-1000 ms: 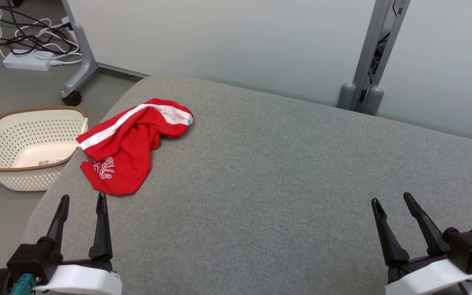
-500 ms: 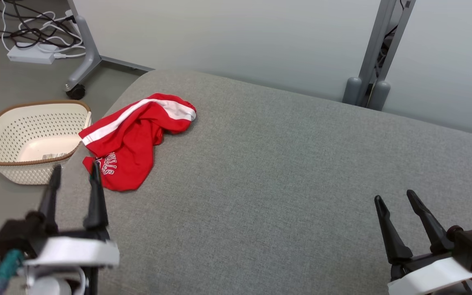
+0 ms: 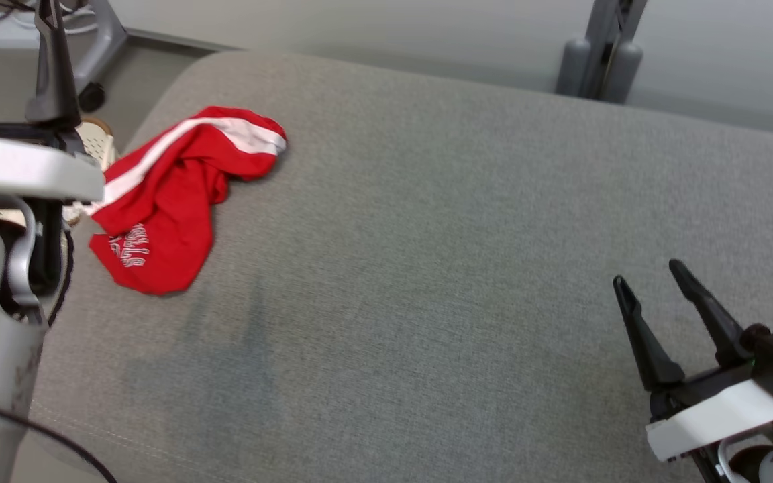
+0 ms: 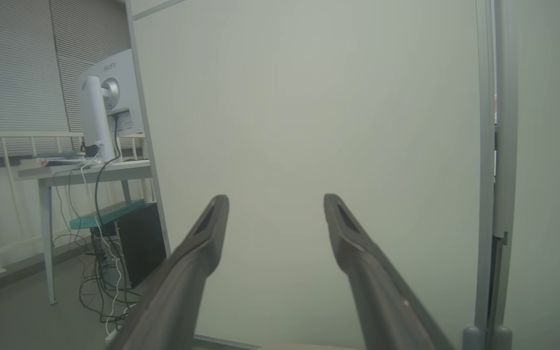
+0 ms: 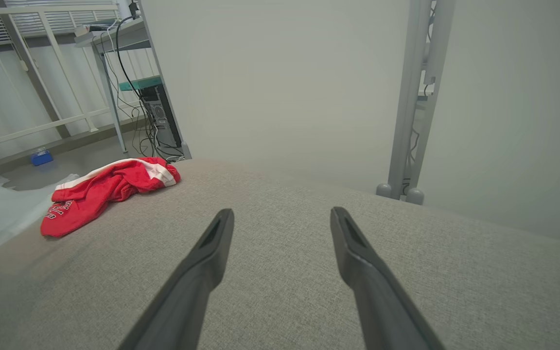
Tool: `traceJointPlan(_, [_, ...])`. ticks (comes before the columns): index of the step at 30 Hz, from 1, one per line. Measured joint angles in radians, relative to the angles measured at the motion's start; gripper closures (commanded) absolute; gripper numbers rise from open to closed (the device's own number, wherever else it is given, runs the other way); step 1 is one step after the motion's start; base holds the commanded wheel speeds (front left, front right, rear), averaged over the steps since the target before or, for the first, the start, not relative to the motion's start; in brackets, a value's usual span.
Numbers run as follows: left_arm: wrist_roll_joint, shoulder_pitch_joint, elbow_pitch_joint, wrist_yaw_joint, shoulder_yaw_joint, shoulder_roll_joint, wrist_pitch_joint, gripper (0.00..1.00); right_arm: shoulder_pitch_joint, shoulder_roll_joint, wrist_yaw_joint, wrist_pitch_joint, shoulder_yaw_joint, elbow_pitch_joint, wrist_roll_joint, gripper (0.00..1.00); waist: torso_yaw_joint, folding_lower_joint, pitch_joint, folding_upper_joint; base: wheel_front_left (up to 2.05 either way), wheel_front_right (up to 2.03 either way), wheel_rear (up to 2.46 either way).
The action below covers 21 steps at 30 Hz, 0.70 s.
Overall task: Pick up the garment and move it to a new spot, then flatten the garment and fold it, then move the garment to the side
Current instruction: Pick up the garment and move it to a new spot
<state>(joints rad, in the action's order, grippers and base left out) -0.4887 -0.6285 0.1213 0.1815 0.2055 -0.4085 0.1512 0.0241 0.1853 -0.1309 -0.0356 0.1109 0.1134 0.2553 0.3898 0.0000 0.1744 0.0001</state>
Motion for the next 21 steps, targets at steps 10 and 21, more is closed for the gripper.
traceJointPlan(10, [-0.104, -0.180, 0.532, -0.160, 0.053, 0.013, -0.203, 0.00, 0.105, 0.070, 0.000, 0.018, 0.043, 0.029, 0.021, 0.00, -0.084, 0.0000, 0.175, -0.0001, 0.00, 0.00, 0.00])
traceJointPlan(21, [-0.172, -0.233, 0.922, -0.202, 0.057, 0.067, -0.311, 0.09, 0.181, 0.104, 0.000, 0.008, 0.059, 0.037, 0.034, 0.00, -0.182, 0.0000, 0.327, -0.0001, 0.00, 0.00, 0.00])
